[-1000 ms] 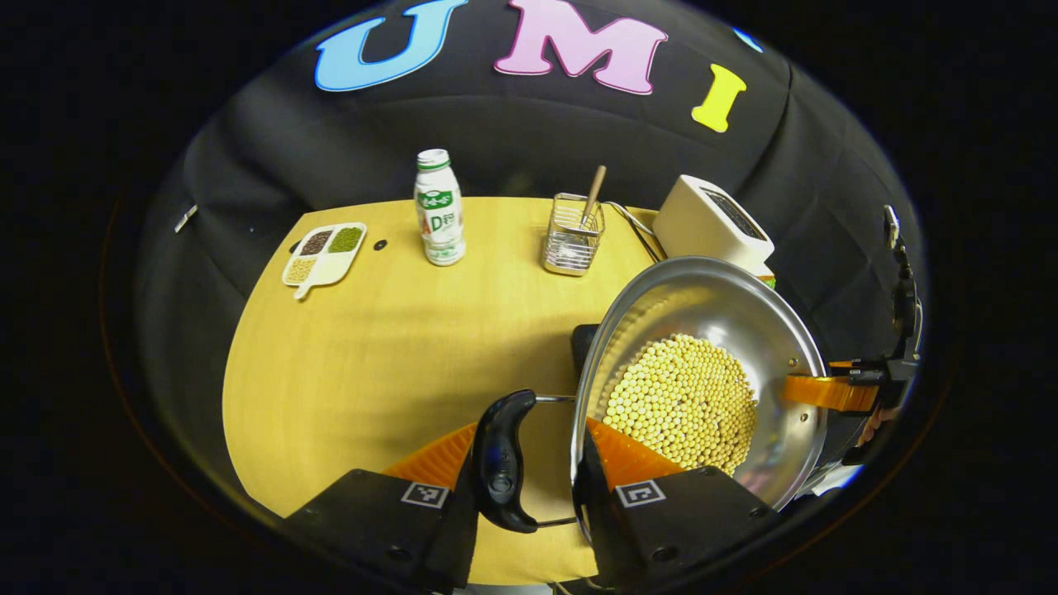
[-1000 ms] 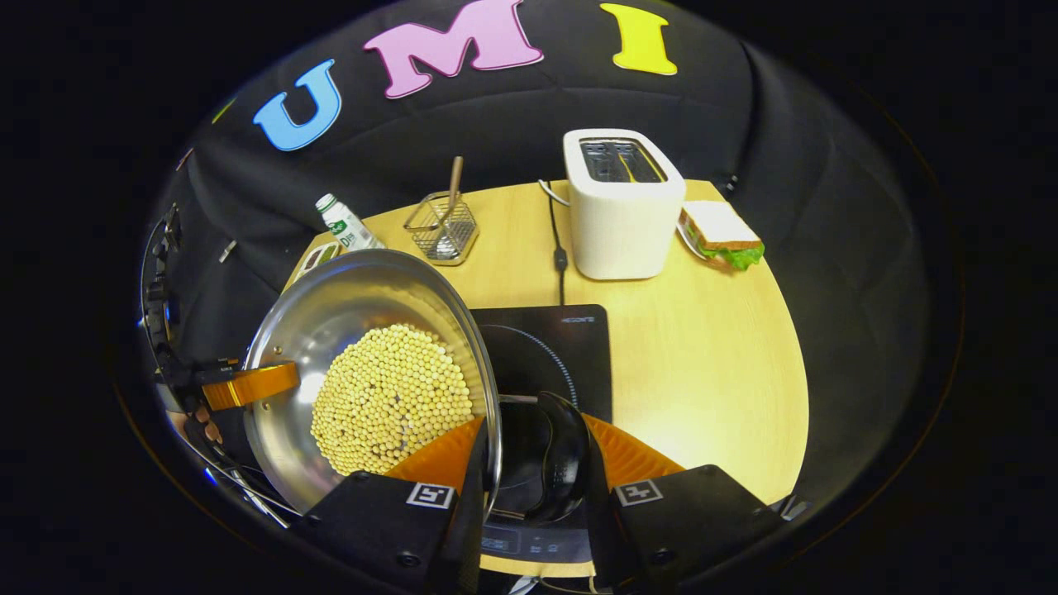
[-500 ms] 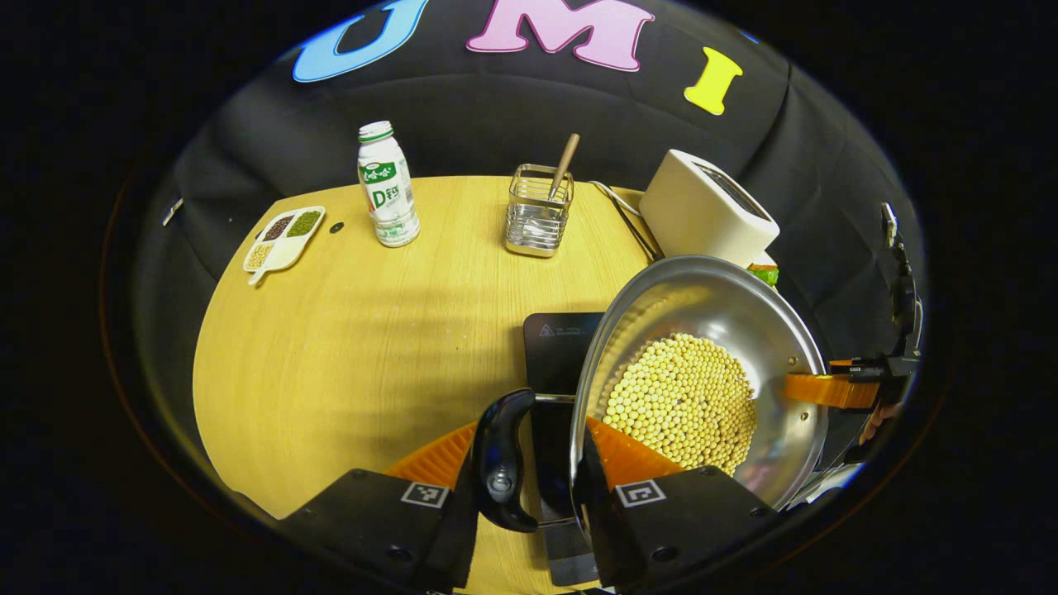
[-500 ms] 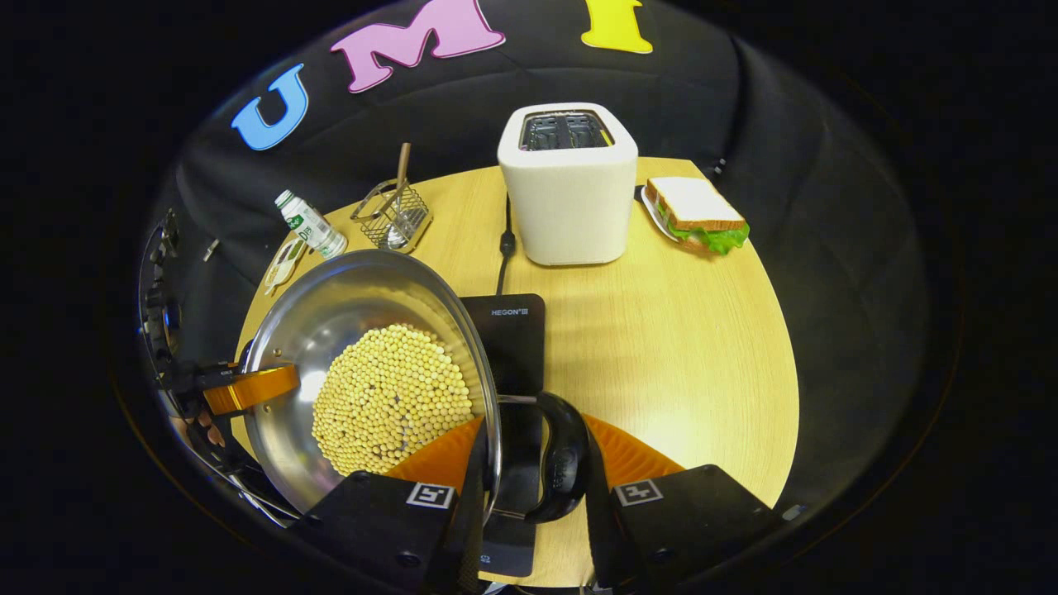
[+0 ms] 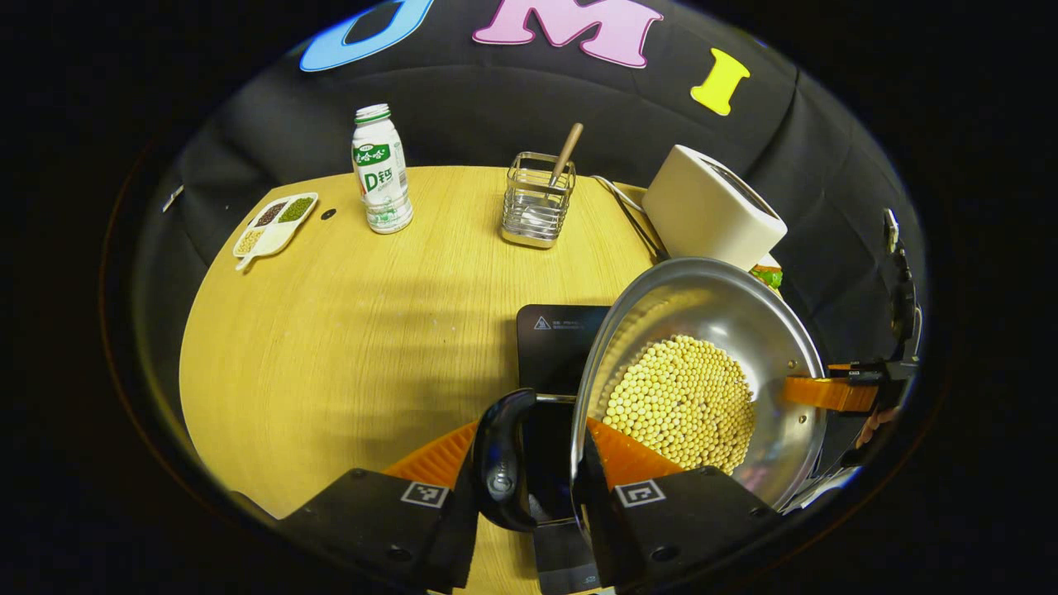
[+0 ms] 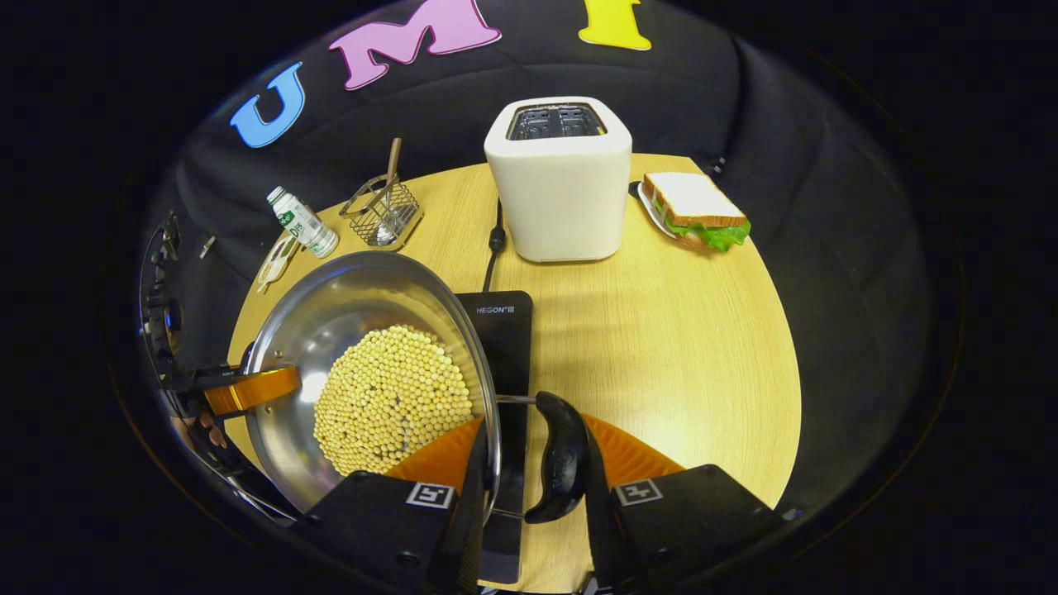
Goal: First push the handle of the pot to place it horizontally, then grasp the pot with both hands and set it on the induction cooktop.
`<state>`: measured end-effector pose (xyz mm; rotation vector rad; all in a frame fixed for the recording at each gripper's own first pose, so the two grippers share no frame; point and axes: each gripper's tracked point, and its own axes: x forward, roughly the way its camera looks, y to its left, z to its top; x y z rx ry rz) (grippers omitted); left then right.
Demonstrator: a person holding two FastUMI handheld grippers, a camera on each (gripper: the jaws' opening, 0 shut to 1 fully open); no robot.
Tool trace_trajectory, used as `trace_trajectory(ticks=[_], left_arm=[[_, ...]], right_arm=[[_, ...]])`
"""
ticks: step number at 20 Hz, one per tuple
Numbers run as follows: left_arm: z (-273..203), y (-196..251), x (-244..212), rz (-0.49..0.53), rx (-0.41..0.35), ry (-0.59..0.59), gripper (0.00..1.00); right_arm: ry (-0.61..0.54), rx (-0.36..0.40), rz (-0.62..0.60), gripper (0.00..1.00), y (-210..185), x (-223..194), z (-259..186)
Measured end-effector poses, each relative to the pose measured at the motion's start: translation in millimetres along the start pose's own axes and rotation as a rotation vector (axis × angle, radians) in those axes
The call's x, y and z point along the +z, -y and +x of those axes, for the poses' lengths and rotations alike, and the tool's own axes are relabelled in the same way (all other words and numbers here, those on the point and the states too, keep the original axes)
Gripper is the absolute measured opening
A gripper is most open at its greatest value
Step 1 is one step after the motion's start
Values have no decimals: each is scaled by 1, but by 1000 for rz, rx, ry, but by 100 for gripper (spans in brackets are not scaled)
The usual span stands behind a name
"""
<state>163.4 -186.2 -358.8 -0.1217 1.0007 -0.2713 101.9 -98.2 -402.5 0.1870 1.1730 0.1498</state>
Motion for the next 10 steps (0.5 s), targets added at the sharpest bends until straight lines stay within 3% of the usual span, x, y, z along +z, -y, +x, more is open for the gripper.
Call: trace_trajectory(ticks=[4, 5, 10], left_arm=[[1, 0, 0, 1, -11, -2, 59], [2, 0, 0, 3, -12, -6, 59], [2, 0, -2, -5, -22, -18, 60]], right_arm=[[2, -12, 4, 55, 1, -2, -2], [4, -13, 11, 51, 1, -2, -3], [11, -18, 19, 58, 1, -7, -6]])
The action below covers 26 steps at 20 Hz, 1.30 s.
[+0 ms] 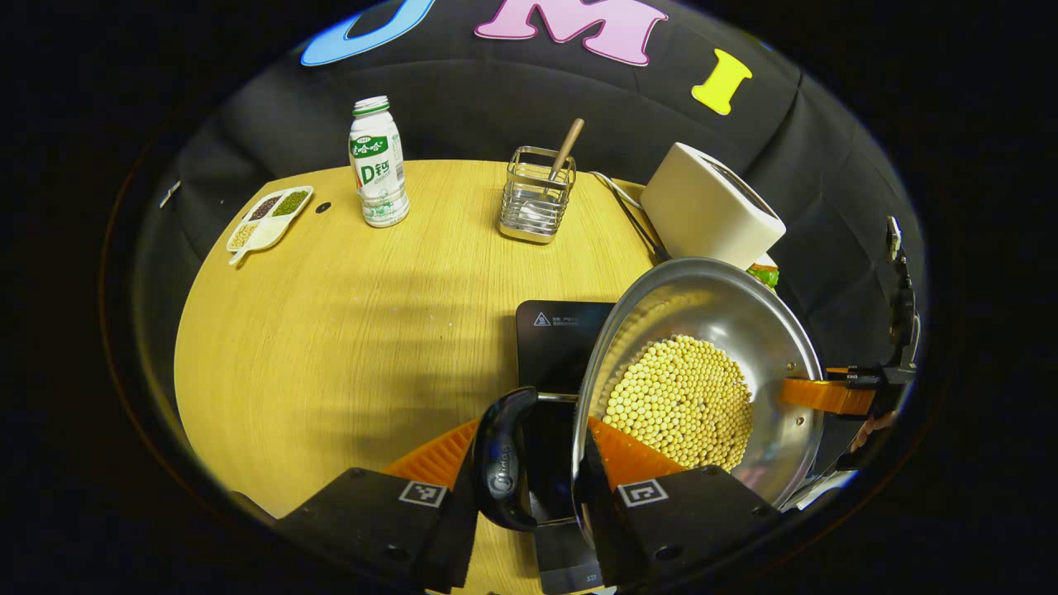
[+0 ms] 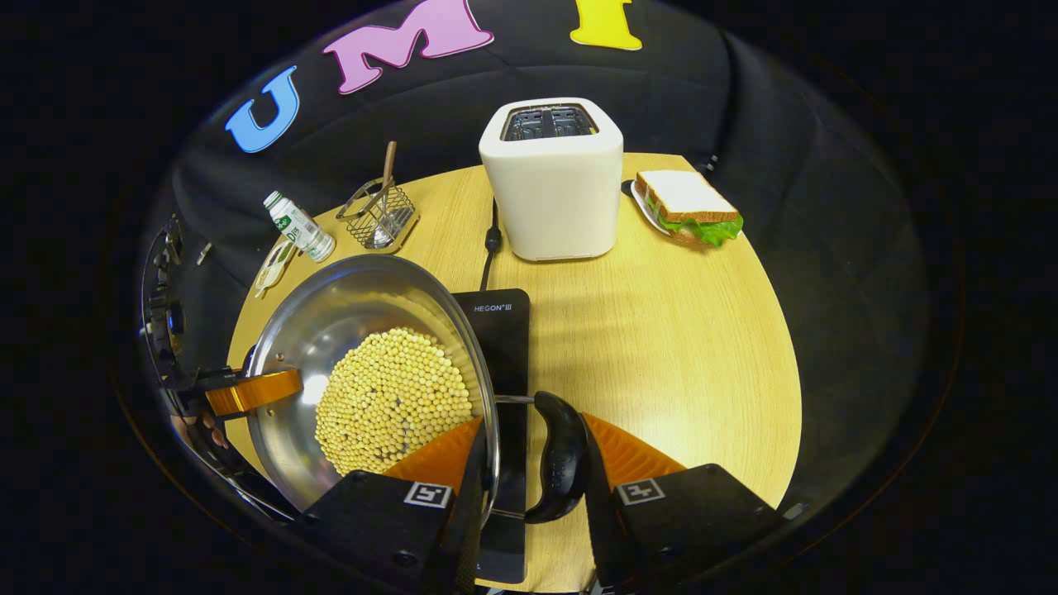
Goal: First push the handle of the pot to place it horizontally, then grasp the pot with both hands and set it on the induction cooktop.
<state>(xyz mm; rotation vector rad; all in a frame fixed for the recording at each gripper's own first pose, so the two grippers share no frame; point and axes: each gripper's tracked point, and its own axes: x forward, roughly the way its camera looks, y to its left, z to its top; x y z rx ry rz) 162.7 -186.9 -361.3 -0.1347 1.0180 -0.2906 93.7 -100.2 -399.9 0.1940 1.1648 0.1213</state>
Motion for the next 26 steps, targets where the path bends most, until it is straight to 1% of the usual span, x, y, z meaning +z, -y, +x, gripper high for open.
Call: trace_trajectory(ticks=[3, 5, 6, 8, 9, 10, 11, 13, 16, 20, 23, 26], left_arm=[[1, 0, -1, -6, 3, -6, 61], [0, 0, -1, 1, 14, -5, 63], [-3, -1, 2, 15, 29, 2, 63], [-9, -3, 9, 51, 51, 37, 77], [-12, -4, 13, 73, 59, 56, 90], [-20, -4, 16, 97, 63, 81, 96], [-28, -5, 20, 118, 72, 100, 98], [-50, -3, 26, 146, 78, 157, 96], [-95, 12, 37, 157, 39, 278, 96], [-174, 29, 53, 194, 23, 458, 96], [-227, 33, 60, 198, 31, 573, 96], [-277, 30, 68, 207, 50, 693, 96]], right_arm=[[8, -5, -2, 58, -1, -1, -2], [14, -14, -2, 60, -1, -1, -2], [24, -18, -2, 61, -1, 0, -3], [46, -7, 12, 65, -5, 3, -9], [61, -15, 17, 83, -3, 9, -15], [82, -32, 21, 100, 1, 8, -17], [105, -45, 31, 99, 4, 10, -26], [178, -55, 62, 99, 2, 18, -48], [333, -63, 85, 99, -6, 35, -92], [527, -88, 49, 99, -21, 60, -167], [680, -115, 13, 98, -36, 83, -225], [840, -115, -20, 99, -61, 104, -287]])
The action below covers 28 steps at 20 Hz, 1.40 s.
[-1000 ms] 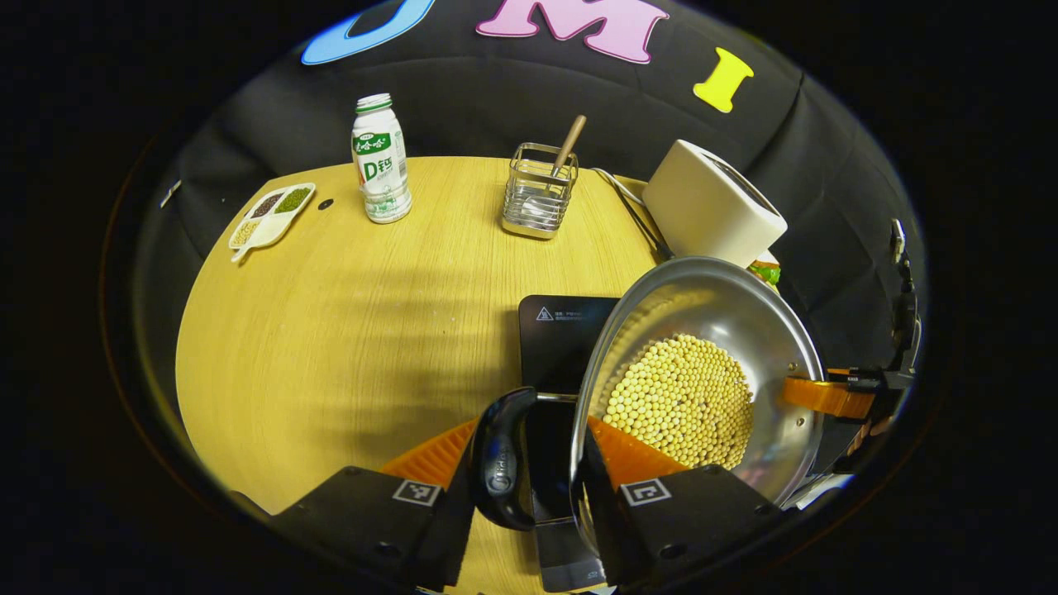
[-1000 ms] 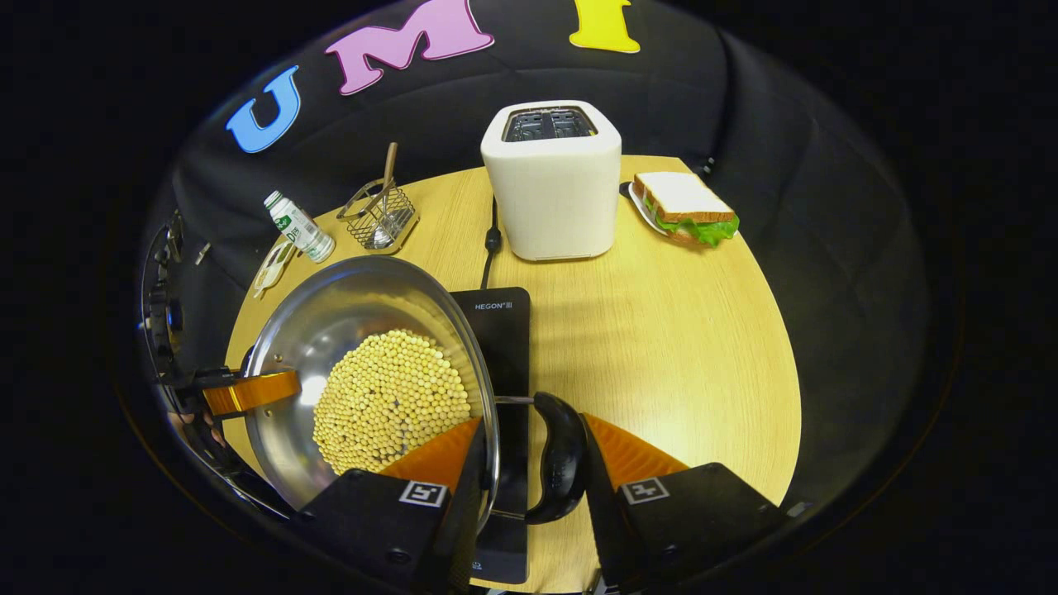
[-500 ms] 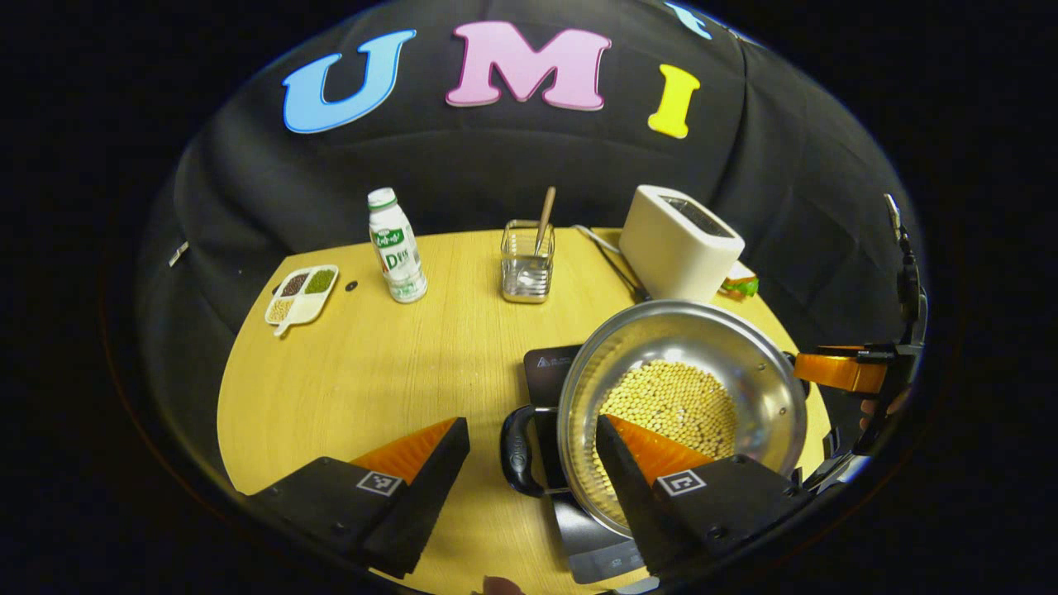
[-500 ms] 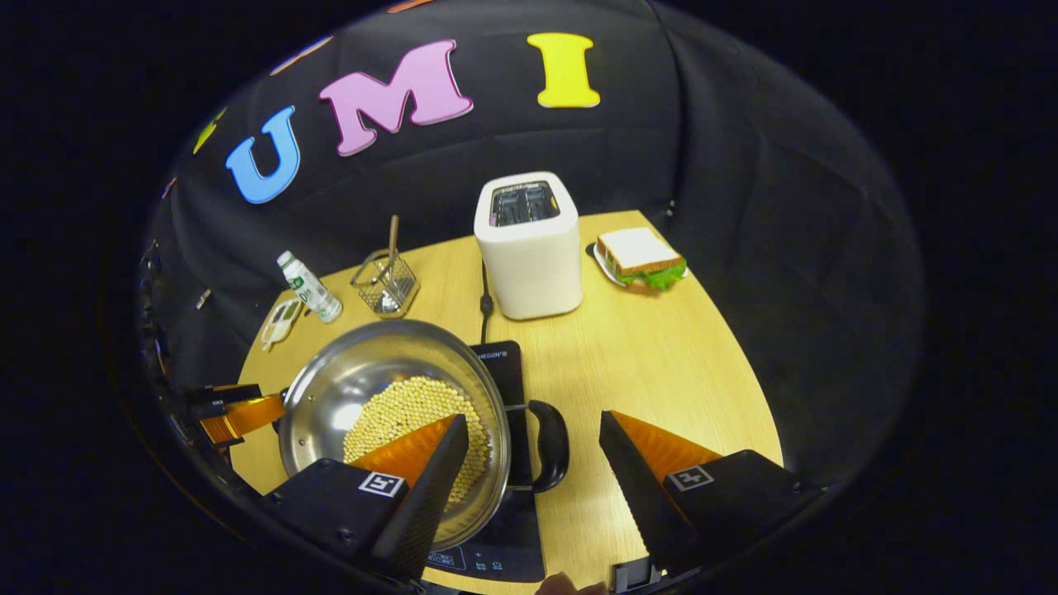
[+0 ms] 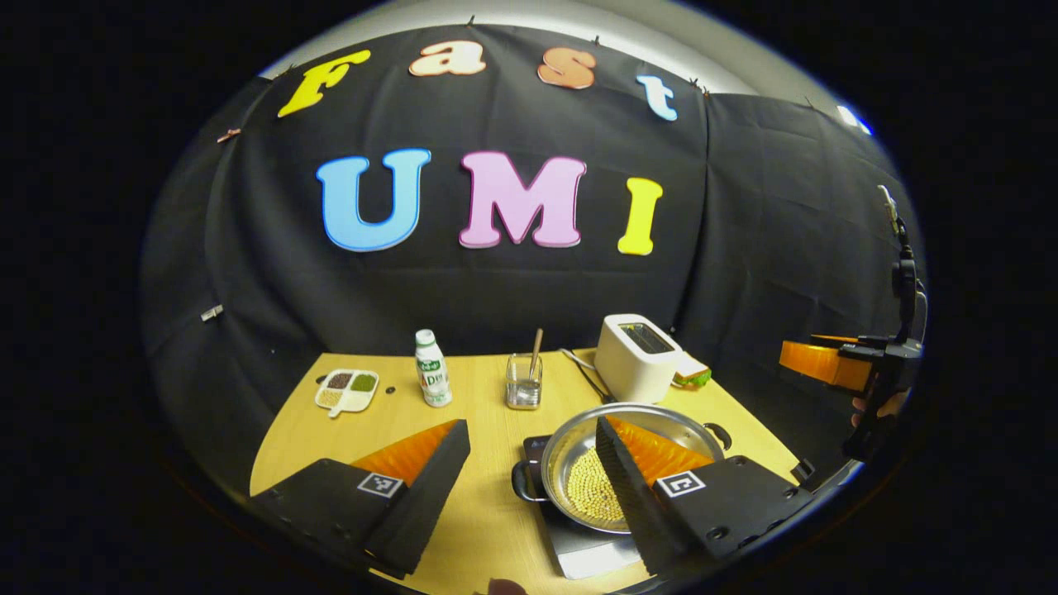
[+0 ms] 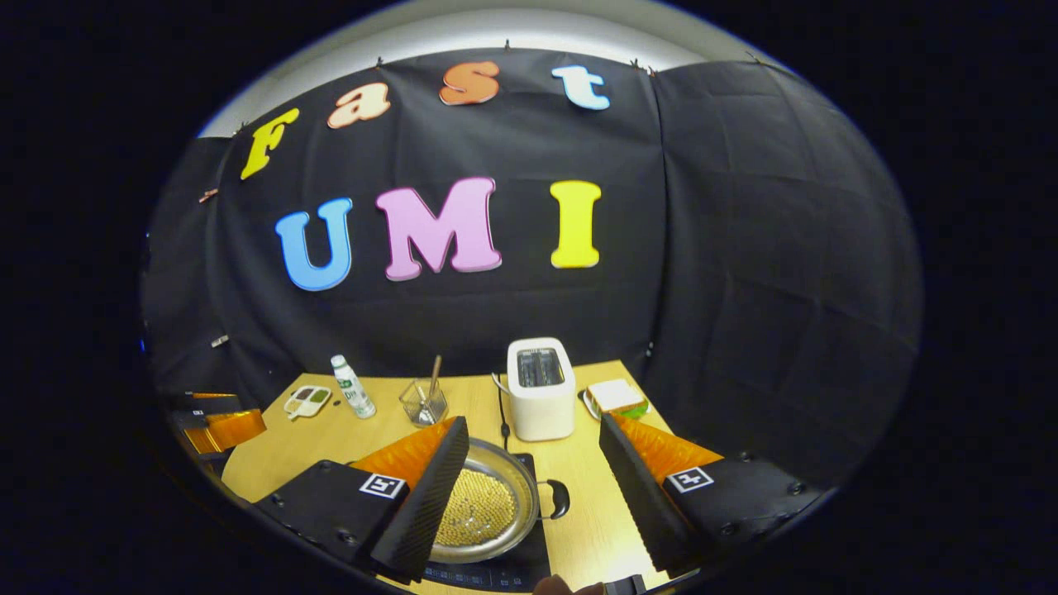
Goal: First push the handle of the pot to place it horizontally, then grasp the pot with both hands and set it on the induction cooktop.
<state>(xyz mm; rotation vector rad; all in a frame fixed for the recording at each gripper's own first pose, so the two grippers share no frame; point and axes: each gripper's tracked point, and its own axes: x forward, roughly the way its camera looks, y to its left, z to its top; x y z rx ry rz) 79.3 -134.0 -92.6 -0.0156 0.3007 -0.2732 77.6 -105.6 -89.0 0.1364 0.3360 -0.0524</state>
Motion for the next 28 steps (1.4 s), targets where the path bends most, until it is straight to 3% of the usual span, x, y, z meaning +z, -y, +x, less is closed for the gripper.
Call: trace_trajectory(ticks=[5, 10, 17, 28], left_arm=[[-48, -21, 55, 62, 57, 203, 95], [-86, -23, 62, 21, 54, 248, 95], [-85, -46, 55, -6, 109, 225, 95], [-86, -48, 49, -15, 107, 184, 95]], right_arm=[[227, 7, 3, 98, -26, 72, -50], [354, -15, -72, 98, -43, 82, -89], [339, 26, -101, 98, -77, 75, -90], [304, -3, -77, 98, -66, 65, -93]])
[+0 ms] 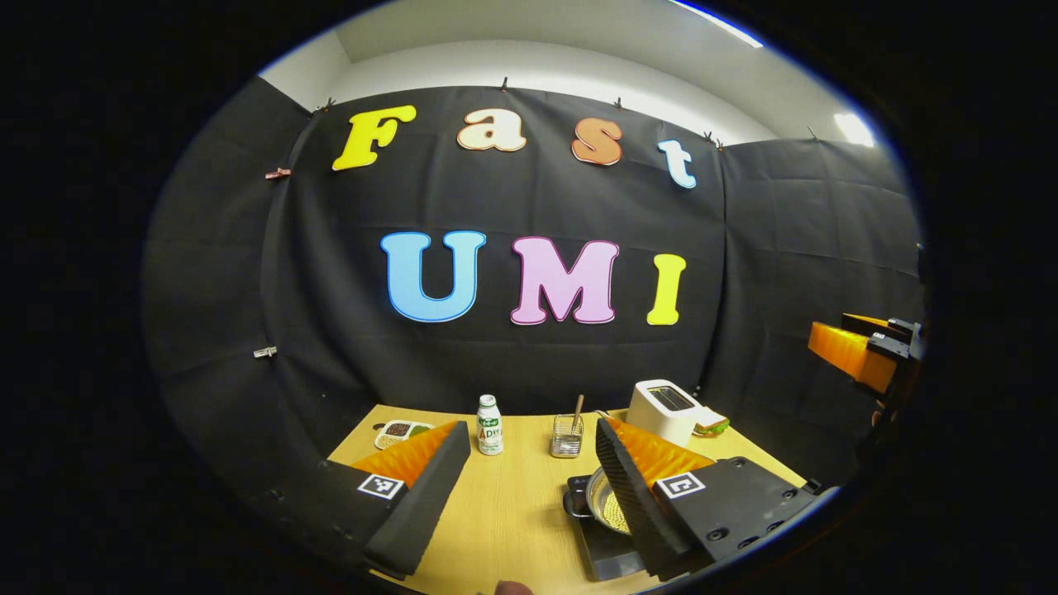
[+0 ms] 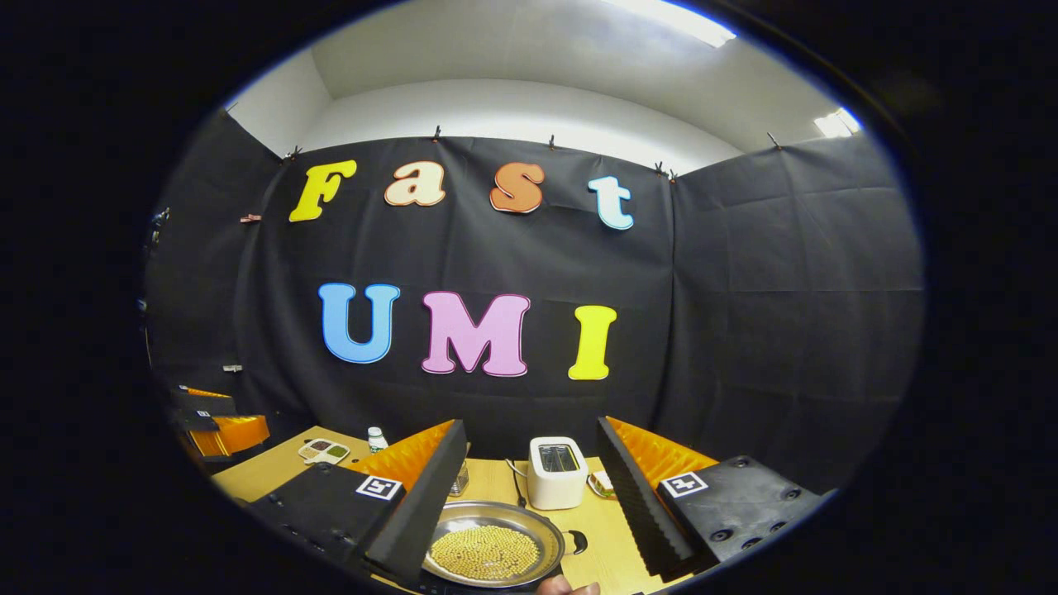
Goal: First push the handle of the pot to place it horizontally, then grasp the pot with both hands and set it on the induction cooktop.
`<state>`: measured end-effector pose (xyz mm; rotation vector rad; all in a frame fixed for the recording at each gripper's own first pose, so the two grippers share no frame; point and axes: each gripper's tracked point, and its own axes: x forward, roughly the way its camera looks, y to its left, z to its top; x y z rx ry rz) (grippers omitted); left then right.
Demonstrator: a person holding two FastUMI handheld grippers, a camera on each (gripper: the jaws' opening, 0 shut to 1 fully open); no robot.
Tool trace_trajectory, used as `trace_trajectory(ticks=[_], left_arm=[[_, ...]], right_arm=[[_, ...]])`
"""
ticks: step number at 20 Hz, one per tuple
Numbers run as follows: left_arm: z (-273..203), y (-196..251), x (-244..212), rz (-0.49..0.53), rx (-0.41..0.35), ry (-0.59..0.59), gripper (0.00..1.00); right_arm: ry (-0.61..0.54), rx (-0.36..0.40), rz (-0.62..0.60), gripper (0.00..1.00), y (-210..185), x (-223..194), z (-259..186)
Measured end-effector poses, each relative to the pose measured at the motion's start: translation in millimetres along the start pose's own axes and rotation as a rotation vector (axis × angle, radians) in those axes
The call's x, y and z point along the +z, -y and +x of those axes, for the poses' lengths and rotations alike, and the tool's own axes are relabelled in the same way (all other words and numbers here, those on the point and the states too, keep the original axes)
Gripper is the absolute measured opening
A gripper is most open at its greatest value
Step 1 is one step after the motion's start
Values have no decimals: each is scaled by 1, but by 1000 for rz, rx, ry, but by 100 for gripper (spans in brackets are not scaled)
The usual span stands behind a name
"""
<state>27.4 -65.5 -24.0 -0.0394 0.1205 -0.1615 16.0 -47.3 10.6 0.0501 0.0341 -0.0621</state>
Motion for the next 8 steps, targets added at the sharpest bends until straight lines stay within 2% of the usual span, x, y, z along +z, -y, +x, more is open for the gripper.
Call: trace_trajectory(ticks=[8], left_arm=[[1, 1, 0, 7, -10, -4, 95]], right_arm=[[1, -11, -44, 98, 0, -4, -1]])
